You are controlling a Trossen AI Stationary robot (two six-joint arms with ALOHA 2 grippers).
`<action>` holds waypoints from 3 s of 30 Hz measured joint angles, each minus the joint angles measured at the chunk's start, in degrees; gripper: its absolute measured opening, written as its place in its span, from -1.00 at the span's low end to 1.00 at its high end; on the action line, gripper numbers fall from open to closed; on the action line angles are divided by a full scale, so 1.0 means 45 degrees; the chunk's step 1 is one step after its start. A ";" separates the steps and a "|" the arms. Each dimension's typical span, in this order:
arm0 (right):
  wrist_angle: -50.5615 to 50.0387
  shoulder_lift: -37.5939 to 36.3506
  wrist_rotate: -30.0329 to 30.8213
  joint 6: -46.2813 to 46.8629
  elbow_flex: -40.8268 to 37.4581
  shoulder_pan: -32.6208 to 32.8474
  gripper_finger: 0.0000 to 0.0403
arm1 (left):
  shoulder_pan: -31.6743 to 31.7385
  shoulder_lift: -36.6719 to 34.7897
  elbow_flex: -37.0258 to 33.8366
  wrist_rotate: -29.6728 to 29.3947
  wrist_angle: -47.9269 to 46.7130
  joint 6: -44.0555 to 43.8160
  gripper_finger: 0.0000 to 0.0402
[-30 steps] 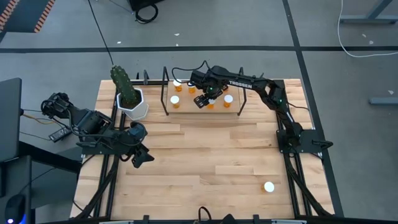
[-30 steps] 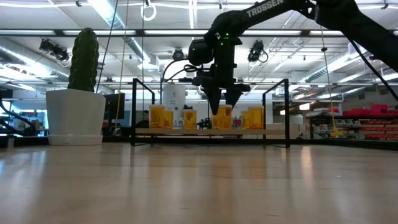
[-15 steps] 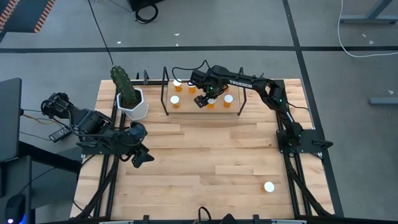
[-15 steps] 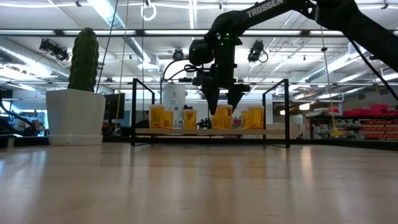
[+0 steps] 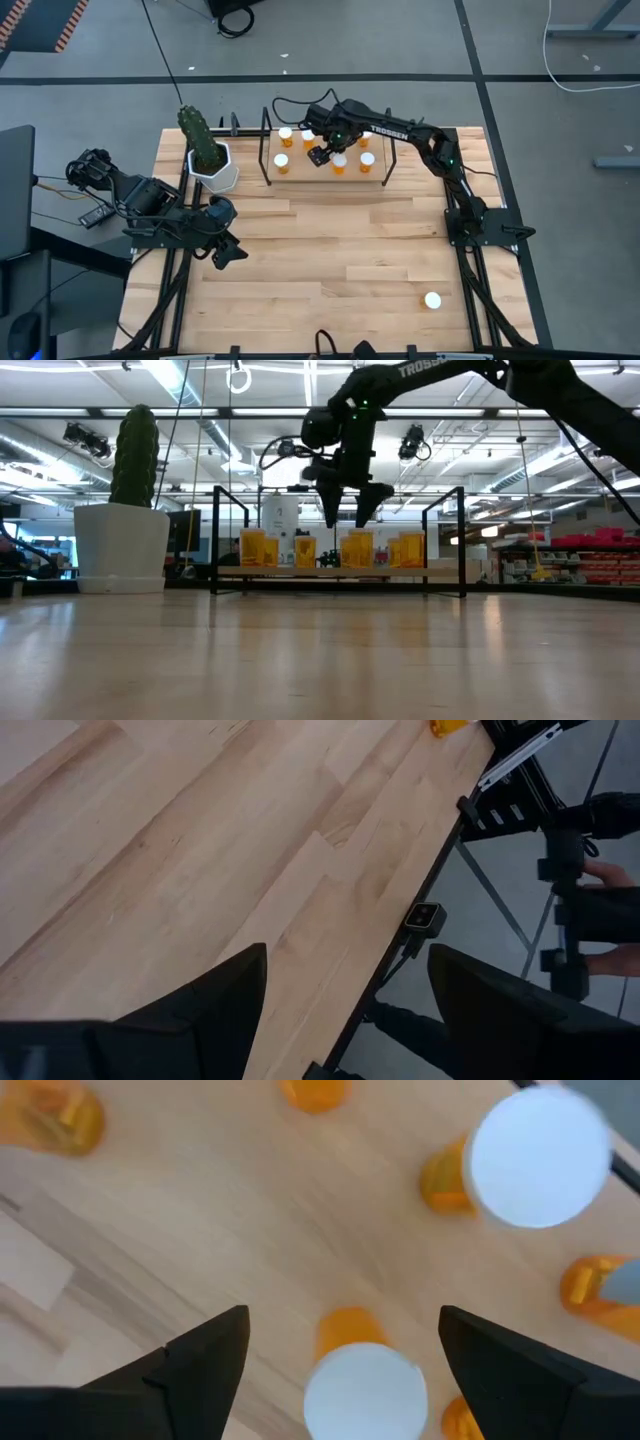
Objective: Pick and place medicine bottles onto shelf by color
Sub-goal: Put the orange pill bottle on the shelf
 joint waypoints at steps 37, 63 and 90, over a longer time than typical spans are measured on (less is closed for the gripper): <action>-0.4036 -0.1904 -0.0325 0.8542 -0.1370 0.9169 0.64 | 0.0000 0.0000 -0.0005 0.0641 -0.0099 0.3689 0.40; 0.1100 -0.7567 -0.3031 2.2489 -1.1562 1.6674 0.64 | 0.1686 0.0000 -0.0005 0.0607 0.0034 0.5038 0.40; 0.4796 -0.7553 -0.3060 2.2255 -1.4374 1.6670 0.63 | 0.1826 0.0000 -0.0005 0.0612 0.0121 0.4133 0.40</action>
